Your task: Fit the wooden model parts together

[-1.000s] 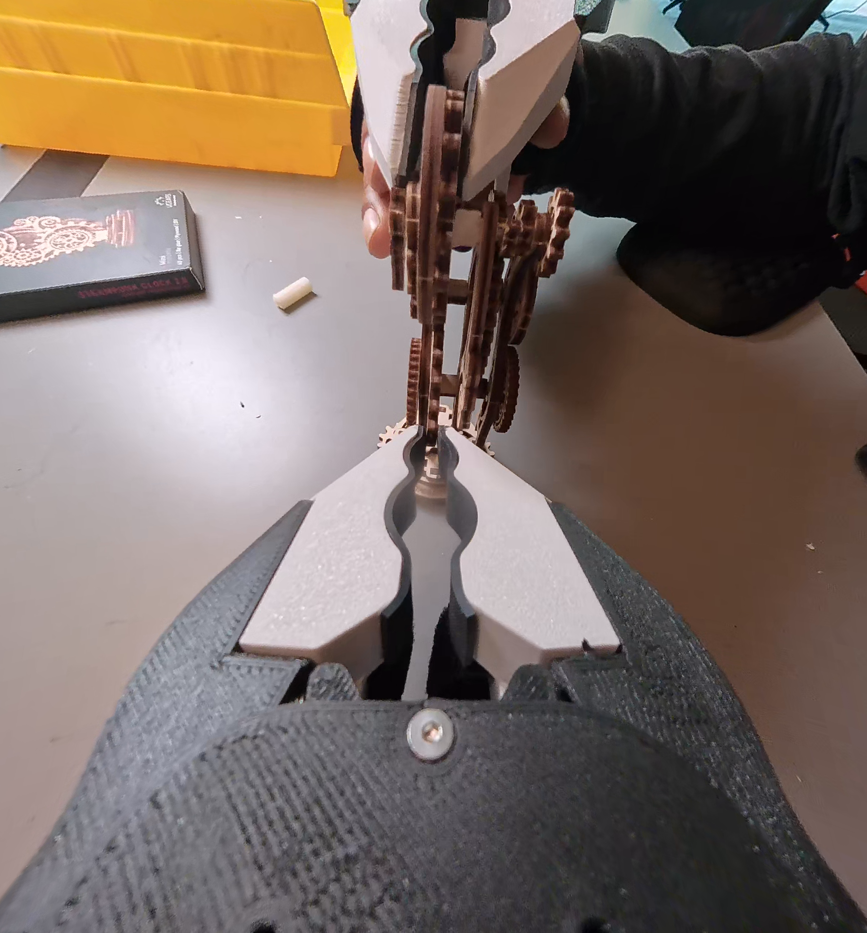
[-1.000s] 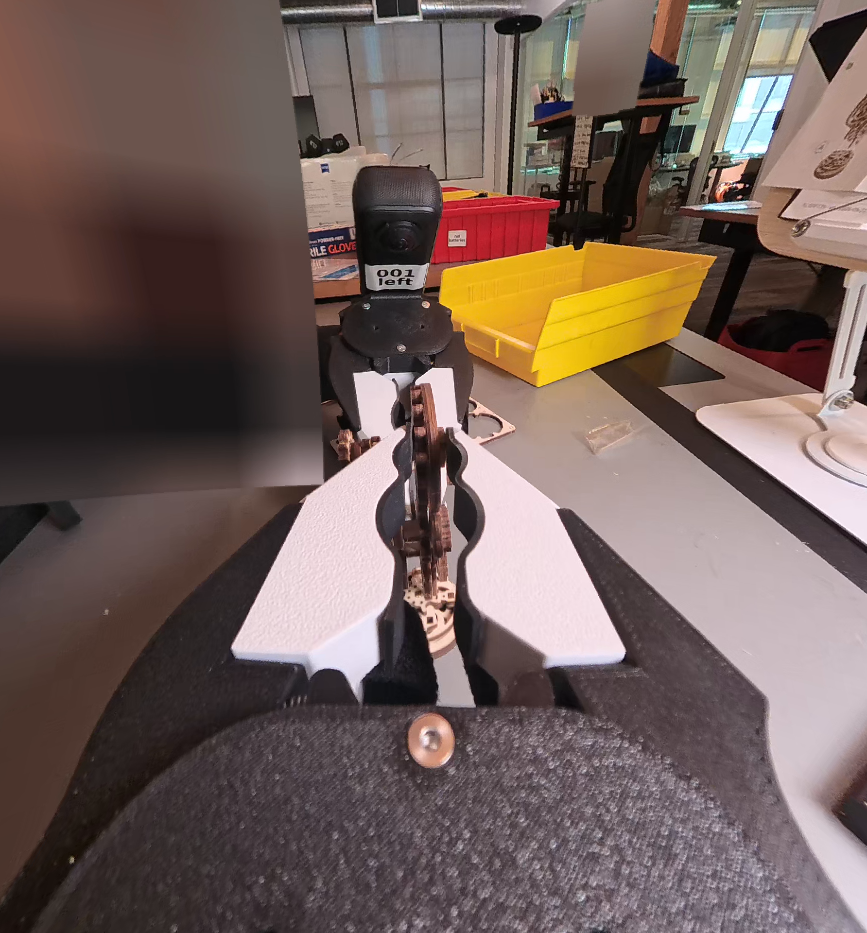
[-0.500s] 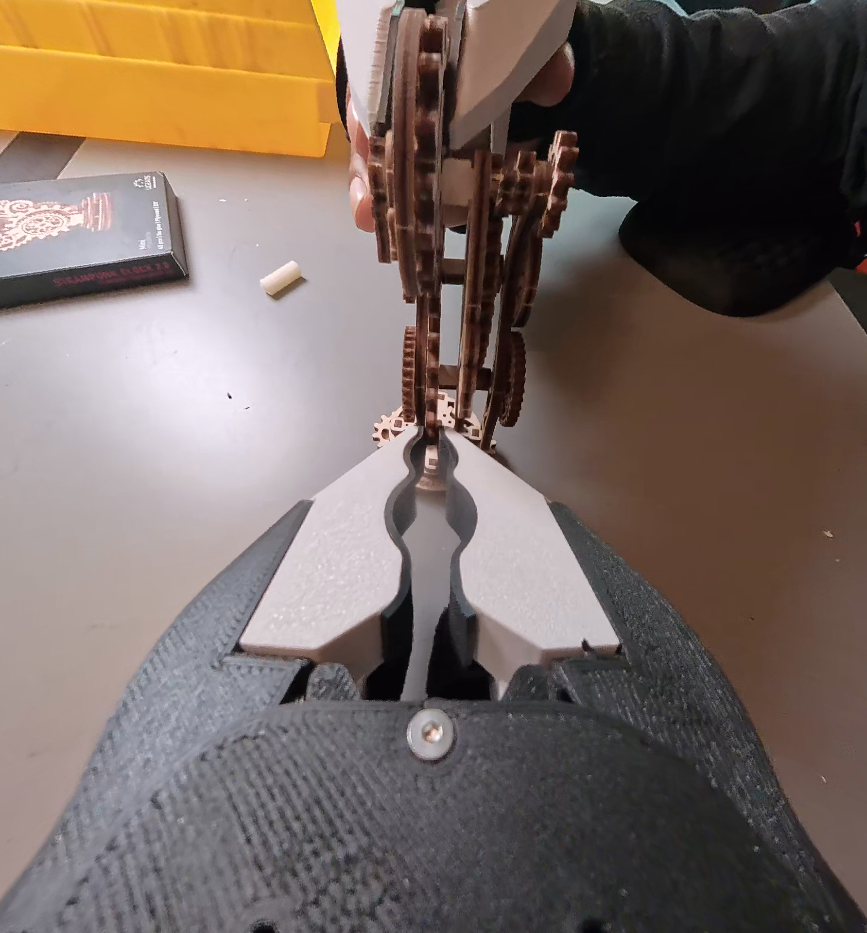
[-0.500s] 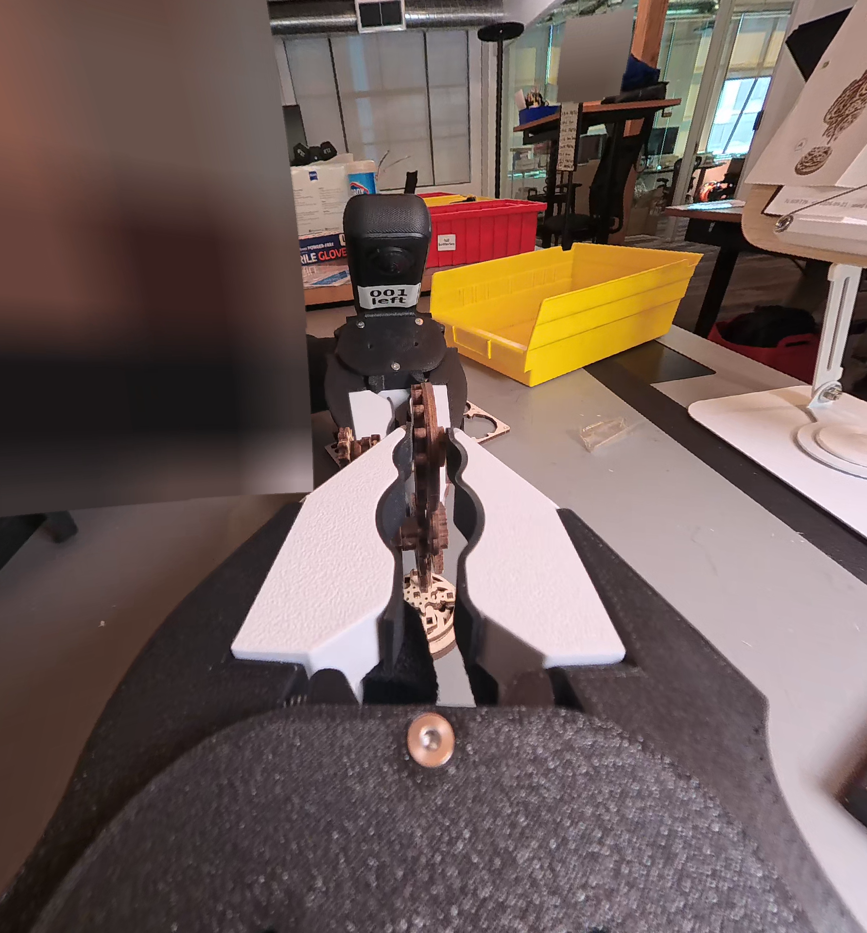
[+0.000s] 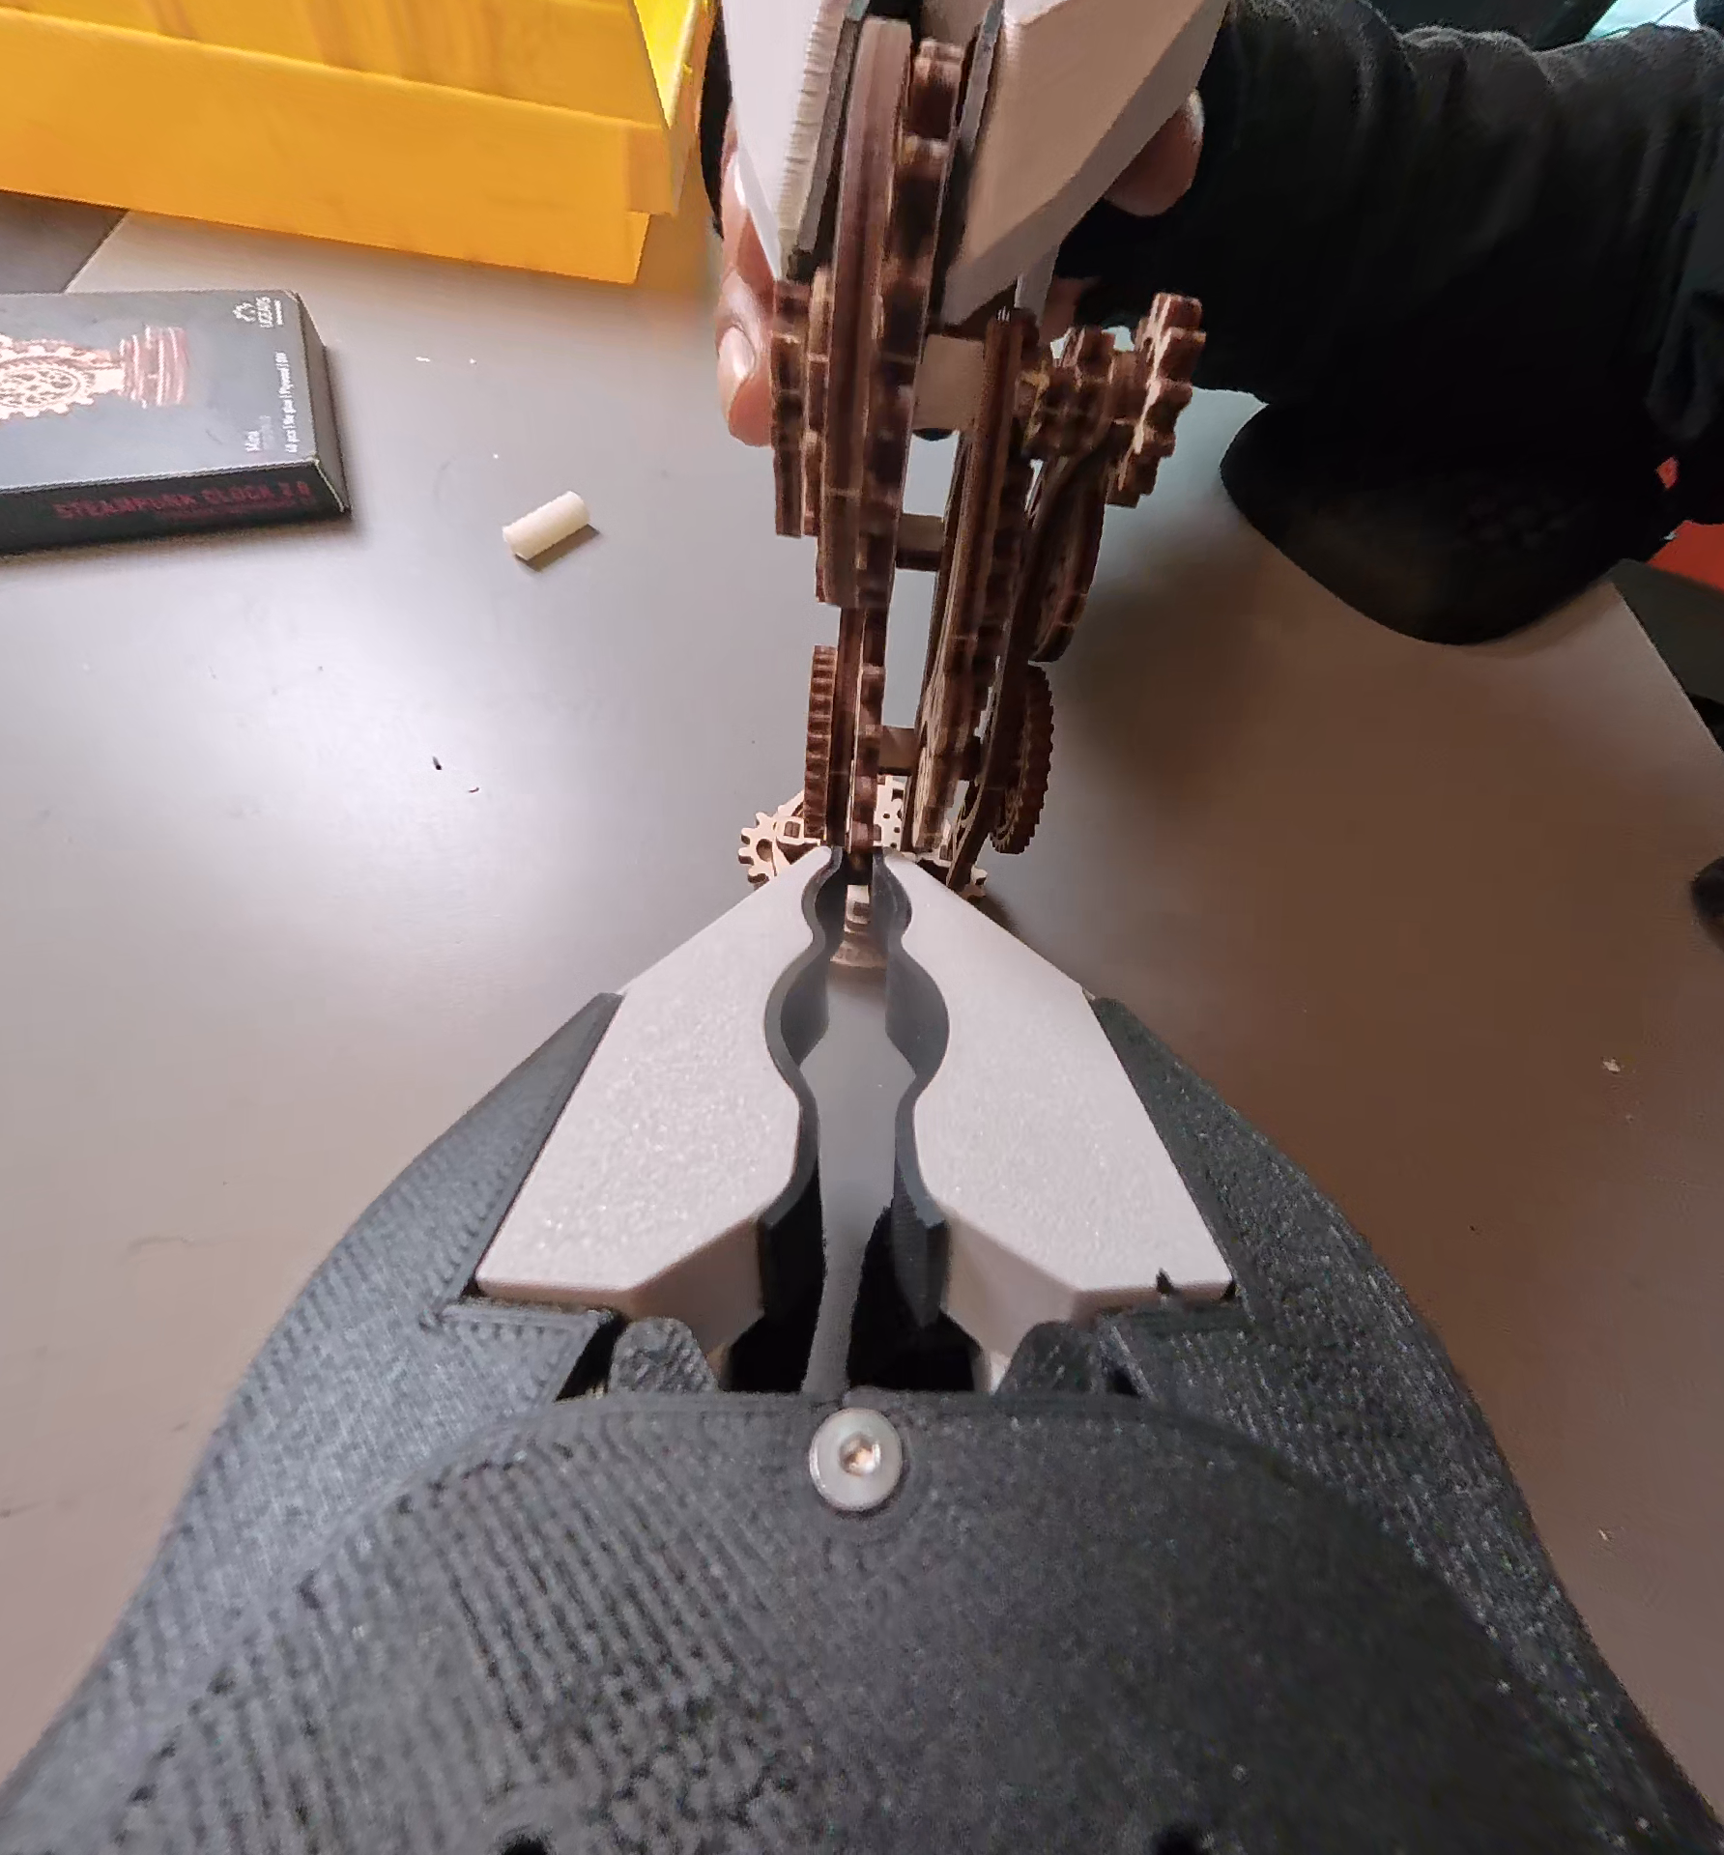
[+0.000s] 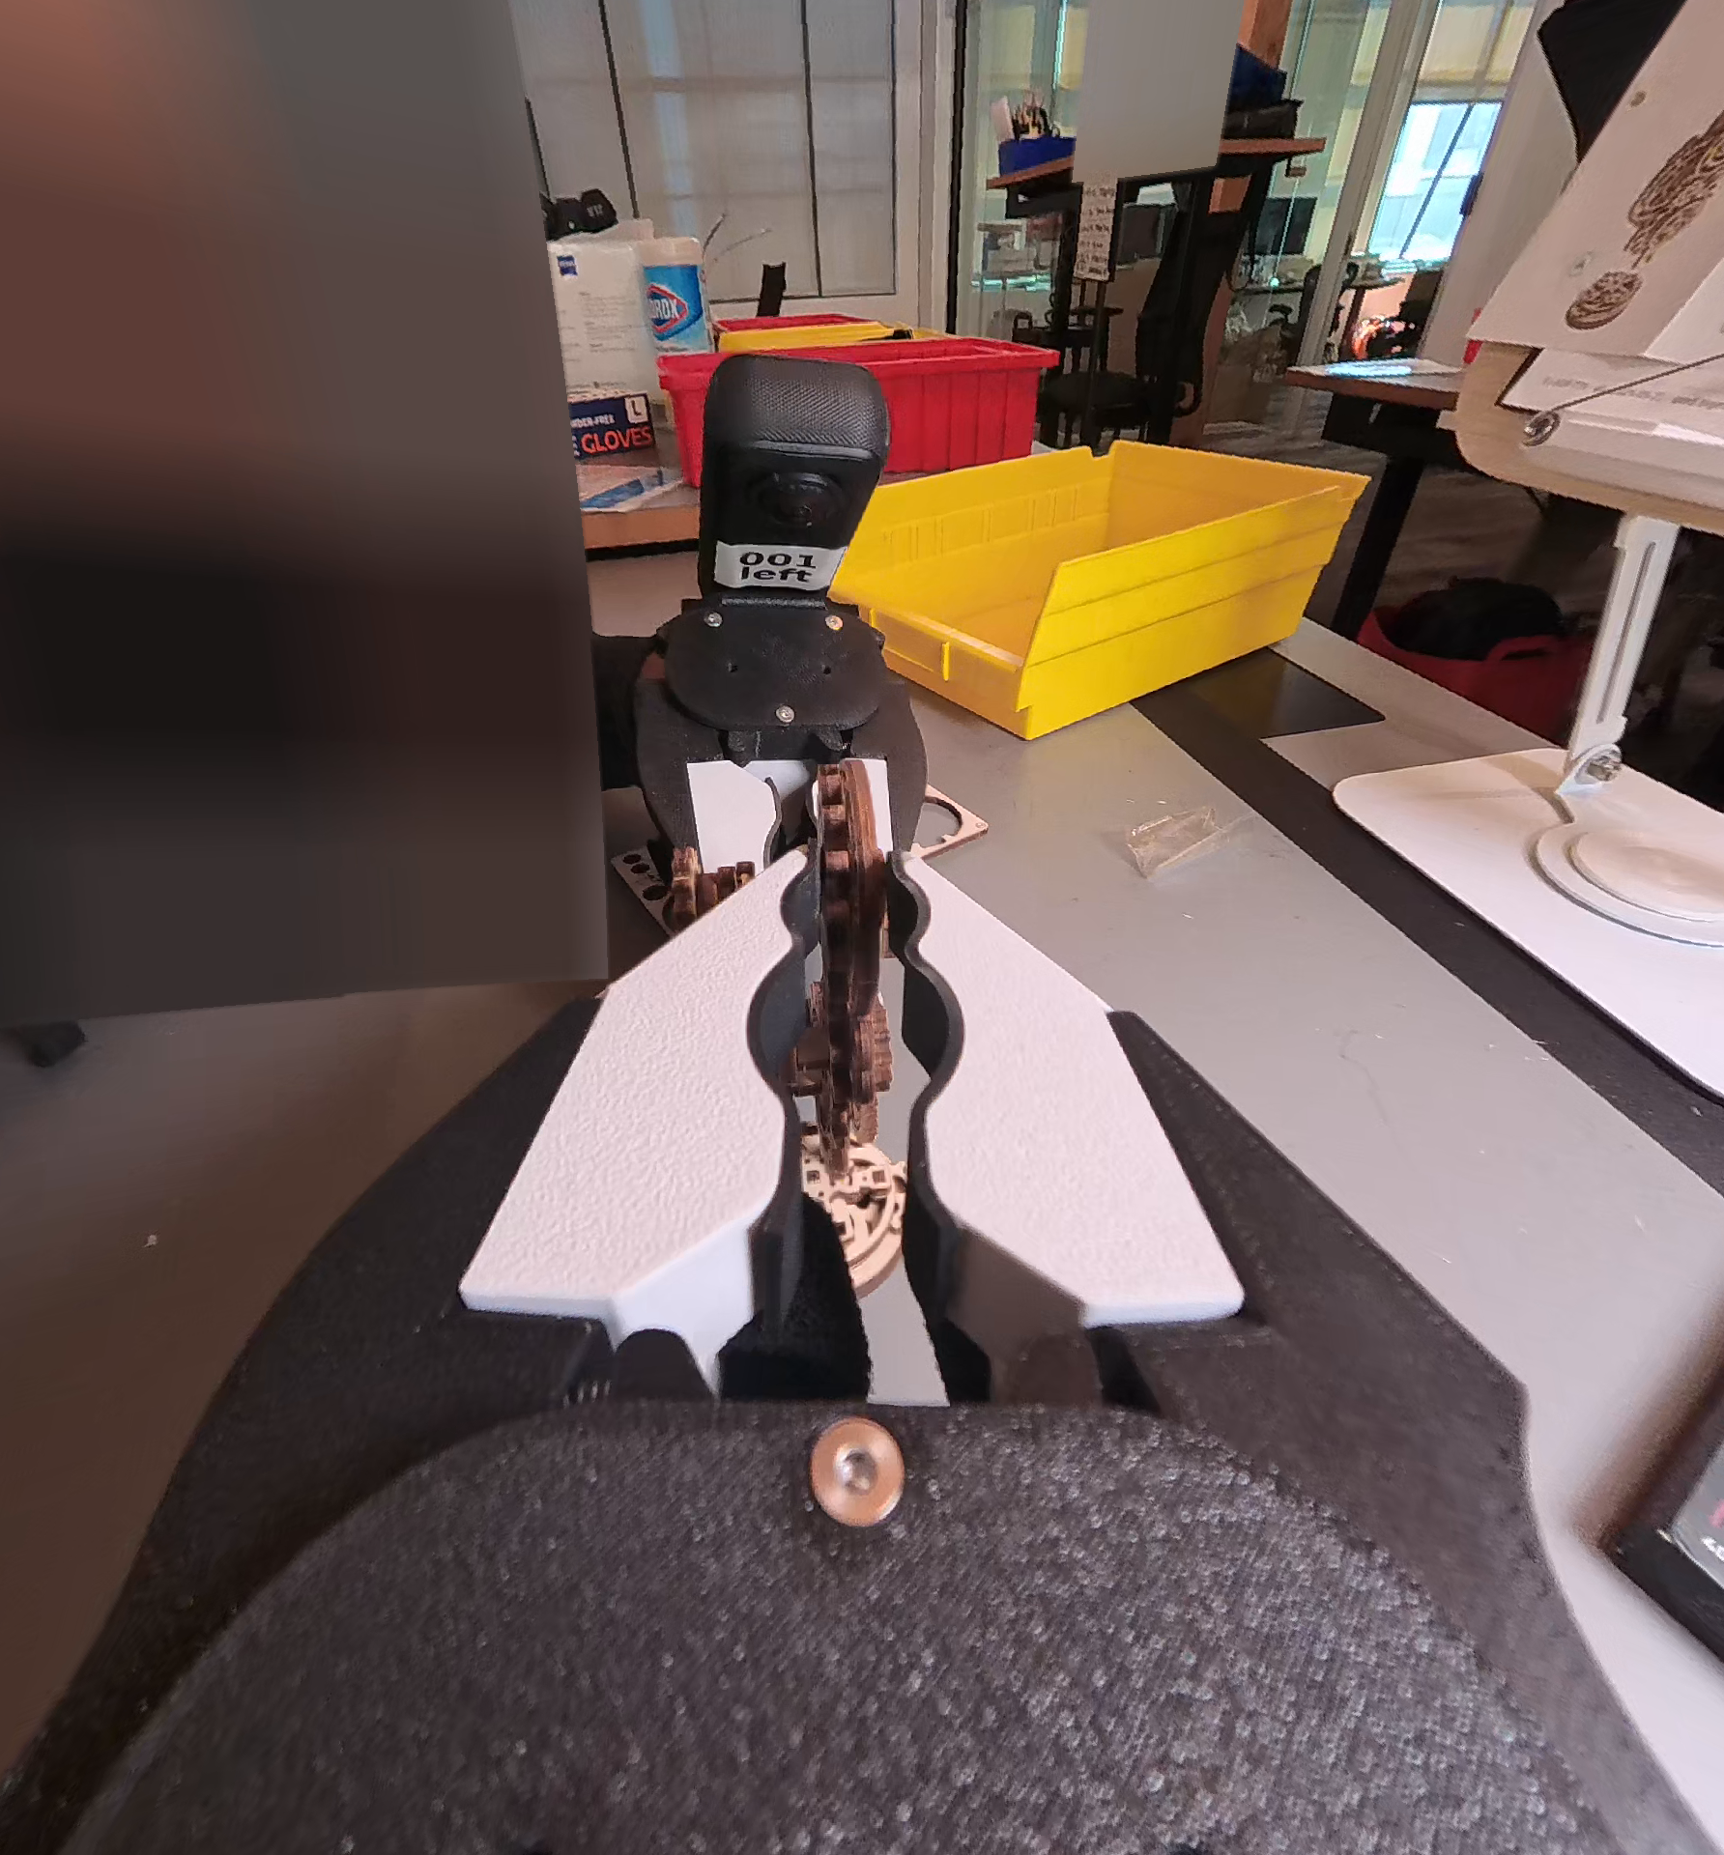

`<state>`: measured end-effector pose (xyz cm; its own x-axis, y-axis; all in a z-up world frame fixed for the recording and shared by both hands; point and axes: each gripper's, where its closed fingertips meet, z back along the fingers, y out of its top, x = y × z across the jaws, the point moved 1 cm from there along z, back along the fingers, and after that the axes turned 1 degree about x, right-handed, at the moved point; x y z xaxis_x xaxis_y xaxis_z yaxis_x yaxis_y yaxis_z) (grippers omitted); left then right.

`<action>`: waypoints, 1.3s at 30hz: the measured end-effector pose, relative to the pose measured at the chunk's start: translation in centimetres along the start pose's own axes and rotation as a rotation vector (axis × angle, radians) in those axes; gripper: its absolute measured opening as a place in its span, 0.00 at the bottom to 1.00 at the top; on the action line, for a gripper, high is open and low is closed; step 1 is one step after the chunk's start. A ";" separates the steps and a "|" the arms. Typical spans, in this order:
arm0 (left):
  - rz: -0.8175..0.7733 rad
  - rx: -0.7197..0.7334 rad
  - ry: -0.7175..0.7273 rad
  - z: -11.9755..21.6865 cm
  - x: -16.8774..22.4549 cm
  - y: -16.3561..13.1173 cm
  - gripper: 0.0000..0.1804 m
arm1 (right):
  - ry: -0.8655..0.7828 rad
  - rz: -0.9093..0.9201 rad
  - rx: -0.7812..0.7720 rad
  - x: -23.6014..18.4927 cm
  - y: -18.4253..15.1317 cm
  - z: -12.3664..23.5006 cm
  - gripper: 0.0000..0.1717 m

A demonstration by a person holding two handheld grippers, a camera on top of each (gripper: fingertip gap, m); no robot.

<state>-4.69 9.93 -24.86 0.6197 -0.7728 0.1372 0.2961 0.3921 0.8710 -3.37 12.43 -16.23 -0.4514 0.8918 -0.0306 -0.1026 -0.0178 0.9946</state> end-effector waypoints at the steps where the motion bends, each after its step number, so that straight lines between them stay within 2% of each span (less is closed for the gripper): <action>1: 0.003 -0.001 -0.009 0.0 0.1 0.0 0.01 | -0.004 0.007 -0.007 -0.1 0.0 -0.1 0.06; 11: 0.025 -0.011 -0.033 -0.3 -0.1 0.0 0.01 | -0.038 0.029 -0.044 0.0 0.0 -0.4 0.06; 22: 0.128 0.010 -0.079 0.0 -0.3 0.2 0.01 | -0.106 -0.035 -0.098 0.7 0.3 -1.0 0.06; 39: 0.131 -0.009 -0.053 -0.9 0.0 0.3 0.01 | -0.103 -0.059 -0.110 0.8 0.0 -0.5 0.06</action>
<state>-3.95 10.47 -25.04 0.6140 -0.7399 0.2748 0.2215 0.4957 0.8398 -4.15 12.93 -16.30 -0.3493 0.9342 -0.0729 -0.2256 -0.0083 0.9742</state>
